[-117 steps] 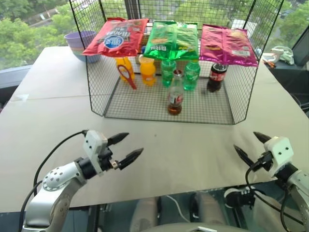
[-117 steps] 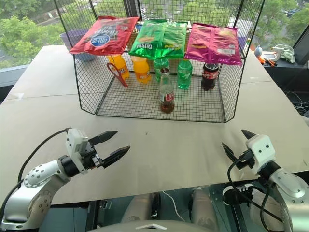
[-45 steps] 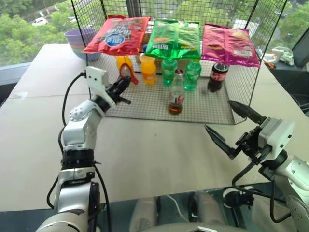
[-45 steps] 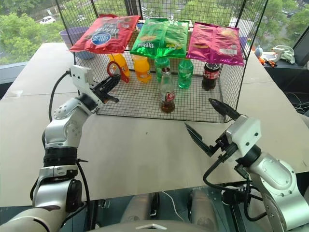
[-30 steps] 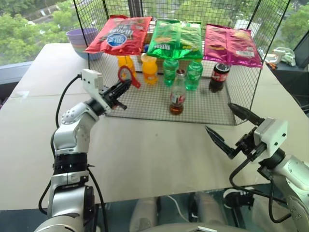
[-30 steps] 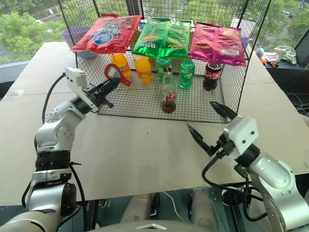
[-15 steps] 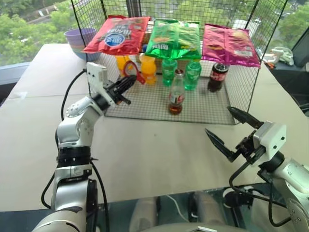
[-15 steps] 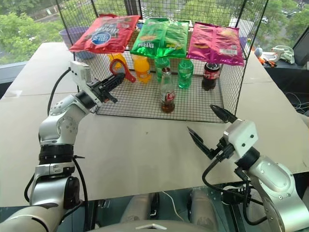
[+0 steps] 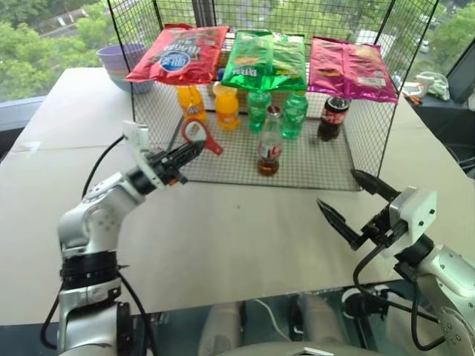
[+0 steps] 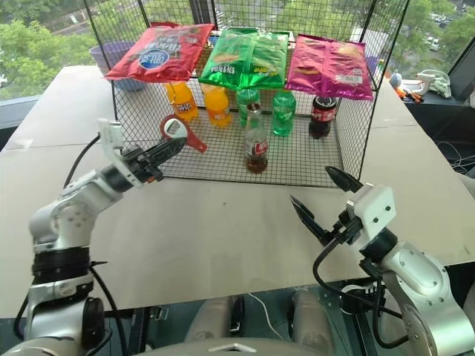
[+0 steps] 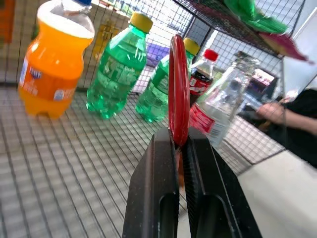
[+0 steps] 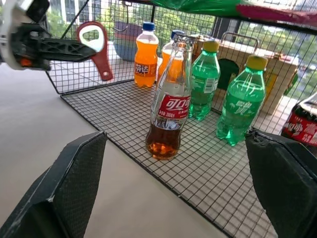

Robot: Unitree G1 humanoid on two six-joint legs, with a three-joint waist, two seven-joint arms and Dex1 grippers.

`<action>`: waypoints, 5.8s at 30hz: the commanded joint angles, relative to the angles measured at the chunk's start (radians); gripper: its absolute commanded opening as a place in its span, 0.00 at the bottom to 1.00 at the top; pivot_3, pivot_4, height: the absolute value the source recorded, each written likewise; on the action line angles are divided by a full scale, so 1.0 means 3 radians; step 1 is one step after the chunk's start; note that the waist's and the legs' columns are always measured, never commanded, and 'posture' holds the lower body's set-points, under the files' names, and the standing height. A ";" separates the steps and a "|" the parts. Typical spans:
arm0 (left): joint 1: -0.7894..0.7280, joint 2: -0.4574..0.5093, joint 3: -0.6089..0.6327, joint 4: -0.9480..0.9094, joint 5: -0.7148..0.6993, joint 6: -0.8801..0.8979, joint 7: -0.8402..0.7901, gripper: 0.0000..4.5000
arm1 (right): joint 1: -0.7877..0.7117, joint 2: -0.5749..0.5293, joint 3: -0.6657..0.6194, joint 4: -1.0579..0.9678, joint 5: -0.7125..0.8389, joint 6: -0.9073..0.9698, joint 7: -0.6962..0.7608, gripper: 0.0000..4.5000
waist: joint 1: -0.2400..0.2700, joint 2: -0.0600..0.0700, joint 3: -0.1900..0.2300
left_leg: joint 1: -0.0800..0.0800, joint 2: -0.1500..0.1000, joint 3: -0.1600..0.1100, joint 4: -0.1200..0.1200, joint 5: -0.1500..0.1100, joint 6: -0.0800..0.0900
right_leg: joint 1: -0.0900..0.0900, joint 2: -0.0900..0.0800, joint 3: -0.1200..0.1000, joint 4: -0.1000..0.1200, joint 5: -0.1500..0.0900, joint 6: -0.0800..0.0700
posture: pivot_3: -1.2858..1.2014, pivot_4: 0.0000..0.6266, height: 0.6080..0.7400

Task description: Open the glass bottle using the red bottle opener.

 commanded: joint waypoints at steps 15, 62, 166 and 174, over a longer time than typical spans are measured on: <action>-0.0075 -0.0066 -0.0316 -0.0486 -0.1519 0.1317 -0.0053 0.02 | -0.1125 -0.0563 -0.0103 0.0445 0.3140 0.1333 -0.0476 1.00 | 0.0004 -0.0002 0.0001 | 0.0000 -0.0004 -0.0009 0.0001 0.0000 0.0001 | 0.0002 0.0000 0.0003 0.0000 0.0005 -0.0009 | 0.52 0.24 1.00; -0.0306 -0.0202 -0.1022 -0.0565 -0.0729 0.0731 -0.0869 0.00 | -0.1929 -0.0275 0.0499 0.1119 0.3268 0.2000 -0.0252 0.64 | 0.0007 -0.0002 0.0002 | -0.0007 -0.0007 -0.0010 0.0000 -0.0001 0.0002 | -0.0003 0.0001 0.0005 -0.0002 0.0005 -0.0009 | 0.52 0.24 1.00; -0.1274 -0.1098 -0.1521 0.1173 0.1906 -0.1947 -0.0047 0.99 | -0.0740 -0.0005 0.0078 -0.0050 0.1556 0.1106 -0.0939 0.00 | 0.0011 -0.0006 0.0012 | -0.0016 -0.0005 0.0003 -0.0007 -0.0001 0.0002 | -0.0007 0.0011 0.0008 -0.0015 0.0013 0.0006 | 0.52 0.24 1.00; -0.1418 -0.1206 -0.1532 0.1480 0.2019 -0.2122 -0.0071 0.73 | -0.0775 -0.0016 0.0051 -0.0087 0.1608 0.1119 -0.1031 0.00 | 0.0013 -0.0006 0.0012 | -0.0016 -0.0006 0.0003 -0.0006 -0.0001 0.0002 | -0.0006 0.0011 0.0008 -0.0014 0.0013 0.0006 | 0.52 0.24 1.00</action>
